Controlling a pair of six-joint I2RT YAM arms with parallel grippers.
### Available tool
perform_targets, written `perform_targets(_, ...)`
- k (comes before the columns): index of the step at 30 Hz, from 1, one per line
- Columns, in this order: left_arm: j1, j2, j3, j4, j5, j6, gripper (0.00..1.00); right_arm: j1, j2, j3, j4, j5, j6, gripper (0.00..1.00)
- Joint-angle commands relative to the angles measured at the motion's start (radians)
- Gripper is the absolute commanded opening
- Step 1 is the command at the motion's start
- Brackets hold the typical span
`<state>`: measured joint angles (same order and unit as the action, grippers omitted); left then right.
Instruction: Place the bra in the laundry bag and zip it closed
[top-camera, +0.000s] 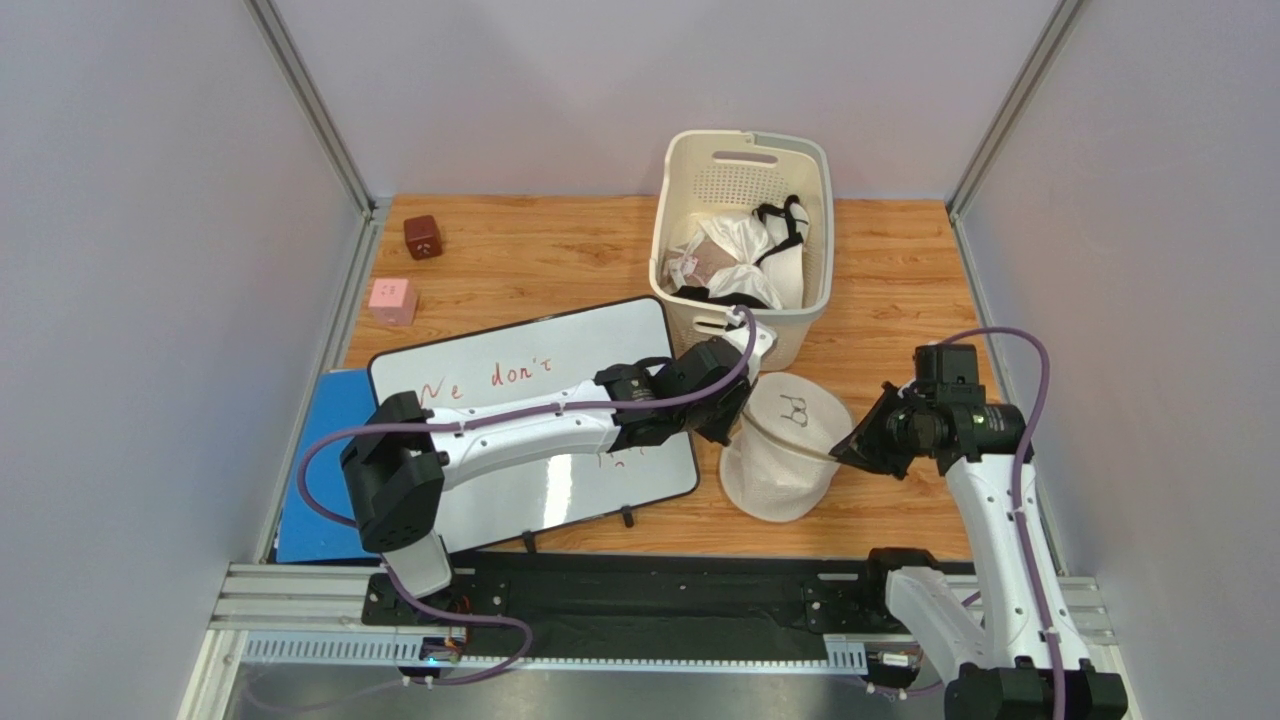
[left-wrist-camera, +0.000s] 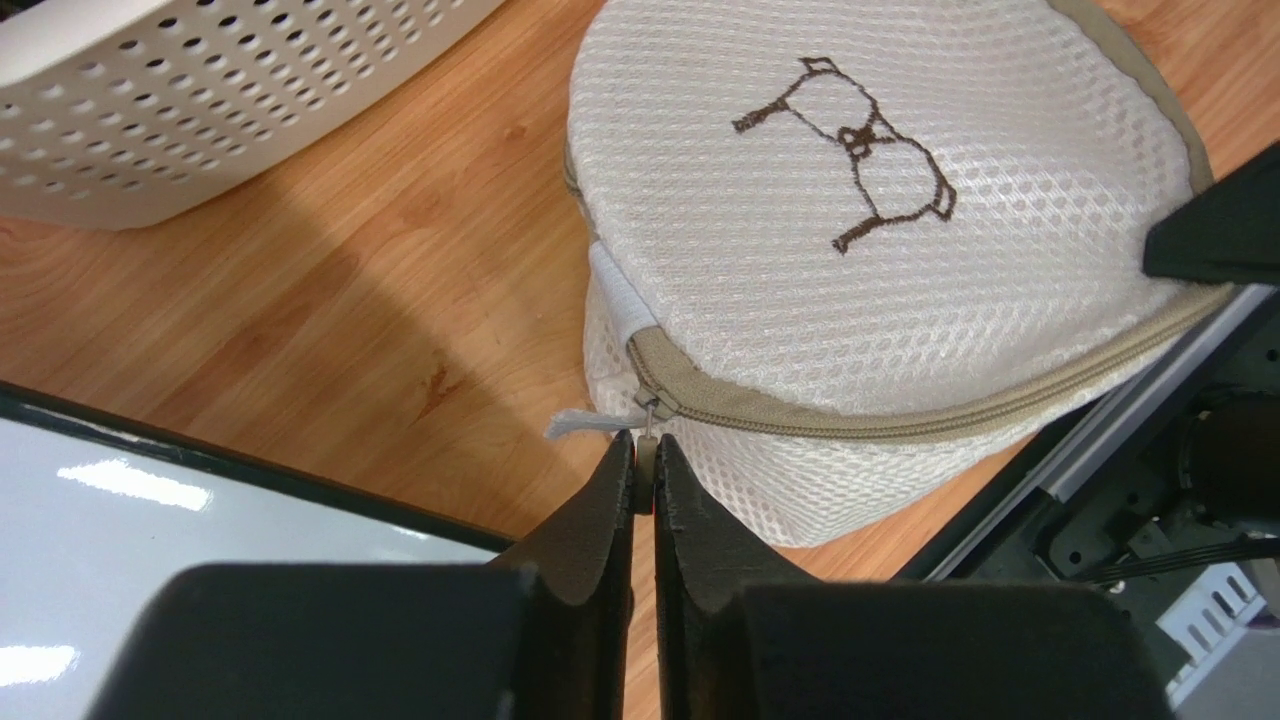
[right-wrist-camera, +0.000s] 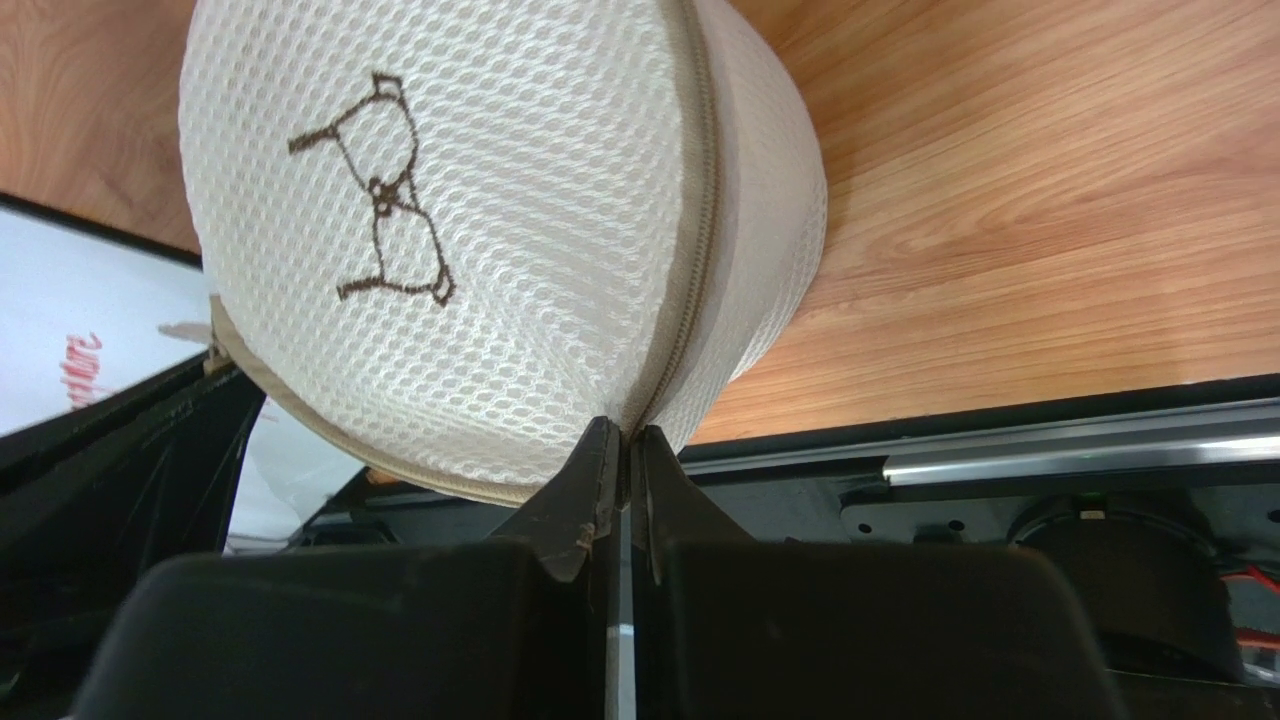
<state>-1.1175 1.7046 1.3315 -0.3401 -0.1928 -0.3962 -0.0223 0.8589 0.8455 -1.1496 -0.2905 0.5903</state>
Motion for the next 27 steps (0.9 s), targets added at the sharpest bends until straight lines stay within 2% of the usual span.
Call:
perform_targets(1, 0.028, -0.031, 0.054, -0.01, 0.022, 0.017, 0.17, -0.036, 0.009, 0.069, -0.006, 0.187, 0.003, 0.0)
perform_targets(2, 0.028, -0.042, 0.051, -0.008, 0.053, 0.008, 0.25, -0.05, 0.023, 0.072, 0.005, 0.214, 0.023, 0.0)
perform_targets(5, 0.028, -0.112, 0.014, 0.01, 0.11, -0.035, 0.37, -0.082, 0.043, 0.075, 0.06, 0.277, 0.045, 0.0)
perform_targets(8, 0.028, -0.198, -0.047, 0.033, 0.16, -0.087, 0.43, -0.099, 0.049, 0.096, 0.088, 0.378, 0.086, 0.0)
perform_targets(9, 0.028, -0.221, -0.089, 0.045, 0.177, -0.101, 0.49, -0.102, 0.042, 0.102, 0.094, 0.408, 0.103, 0.0)
perform_targets(12, 0.028, -0.31, -0.182, 0.104, 0.242, -0.157, 0.52, -0.107, 0.037, 0.131, 0.126, 0.448, 0.118, 0.02)
perform_targets(14, 0.028, -0.371, -0.231, 0.154, 0.274, -0.207, 0.52, -0.107, 0.048, 0.173, 0.139, 0.464, 0.105, 0.1)
perform_targets(15, 0.027, -0.388, -0.274, 0.177, 0.28, -0.222, 0.52, -0.107, 0.067, 0.191, 0.137, 0.476, 0.098, 0.37)
perform_targets(16, 0.027, -0.419, -0.293, 0.182, 0.285, -0.233, 0.53, -0.105, 0.081, 0.225, 0.136, 0.469, 0.073, 0.6)
perform_targets(17, 0.027, -0.431, -0.308, 0.184, 0.294, -0.253, 0.53, -0.09, 0.095, 0.242, 0.133, 0.461, 0.059, 0.76)
perform_targets(18, 0.027, -0.445, -0.334, 0.181, 0.296, -0.26, 0.53, -0.079, 0.106, 0.256, 0.122, 0.468, 0.054, 1.0)
perform_targets(24, 0.022, -0.554, -0.42, 0.17, 0.29, -0.291, 0.53, -0.028, -0.001, 0.245, 0.133, 0.378, 0.043, 1.0)
perform_targets(27, 0.018, -0.629, -0.462, 0.18, 0.273, -0.306, 0.53, 0.128, -0.026, 0.276, 0.107, 0.402, 0.048, 1.0)
